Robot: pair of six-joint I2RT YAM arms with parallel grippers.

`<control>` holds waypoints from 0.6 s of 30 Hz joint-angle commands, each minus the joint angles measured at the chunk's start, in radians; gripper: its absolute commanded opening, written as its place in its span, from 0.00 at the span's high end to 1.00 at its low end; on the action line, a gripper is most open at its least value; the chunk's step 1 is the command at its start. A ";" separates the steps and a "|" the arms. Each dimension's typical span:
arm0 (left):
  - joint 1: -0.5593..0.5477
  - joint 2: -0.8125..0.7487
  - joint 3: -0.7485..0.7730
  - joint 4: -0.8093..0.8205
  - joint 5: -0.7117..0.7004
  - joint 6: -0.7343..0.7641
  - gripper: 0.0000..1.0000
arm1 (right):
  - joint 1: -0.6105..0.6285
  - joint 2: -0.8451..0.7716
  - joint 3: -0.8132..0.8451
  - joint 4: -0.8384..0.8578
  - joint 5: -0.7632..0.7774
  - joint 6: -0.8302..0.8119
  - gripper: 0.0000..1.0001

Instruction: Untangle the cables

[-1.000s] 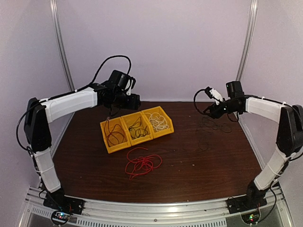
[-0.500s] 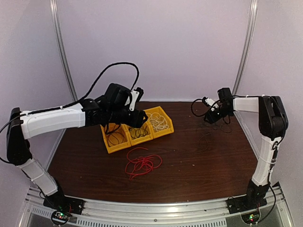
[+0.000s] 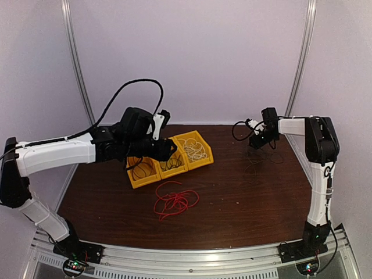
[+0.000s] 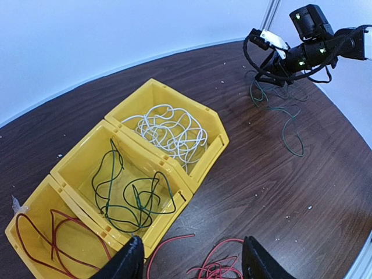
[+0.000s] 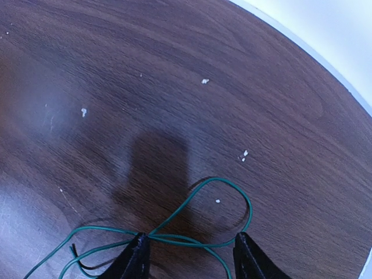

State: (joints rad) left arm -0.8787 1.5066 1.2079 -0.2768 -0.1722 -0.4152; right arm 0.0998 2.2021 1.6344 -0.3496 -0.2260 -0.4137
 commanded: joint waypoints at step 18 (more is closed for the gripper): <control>-0.005 -0.054 -0.059 0.084 -0.021 -0.023 0.42 | -0.071 0.046 0.056 -0.039 -0.105 0.175 0.47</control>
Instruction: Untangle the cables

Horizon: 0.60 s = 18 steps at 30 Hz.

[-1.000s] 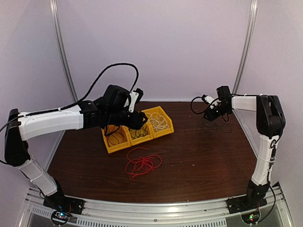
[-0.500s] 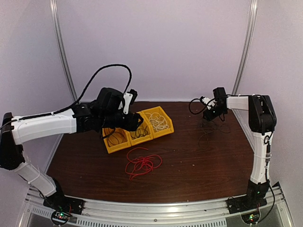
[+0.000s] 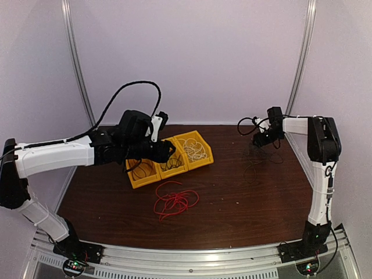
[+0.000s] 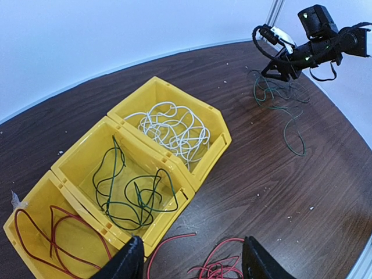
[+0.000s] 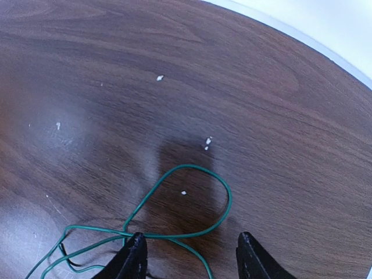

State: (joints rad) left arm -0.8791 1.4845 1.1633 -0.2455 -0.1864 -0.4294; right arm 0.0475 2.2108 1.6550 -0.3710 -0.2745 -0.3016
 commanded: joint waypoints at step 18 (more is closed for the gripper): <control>-0.006 -0.016 -0.025 0.064 -0.003 -0.018 0.42 | -0.035 0.074 0.045 0.033 -0.236 0.084 1.00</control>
State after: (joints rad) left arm -0.8791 1.4784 1.1439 -0.2329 -0.1864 -0.4370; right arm 0.0162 2.2807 1.7020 -0.3679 -0.4400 -0.2226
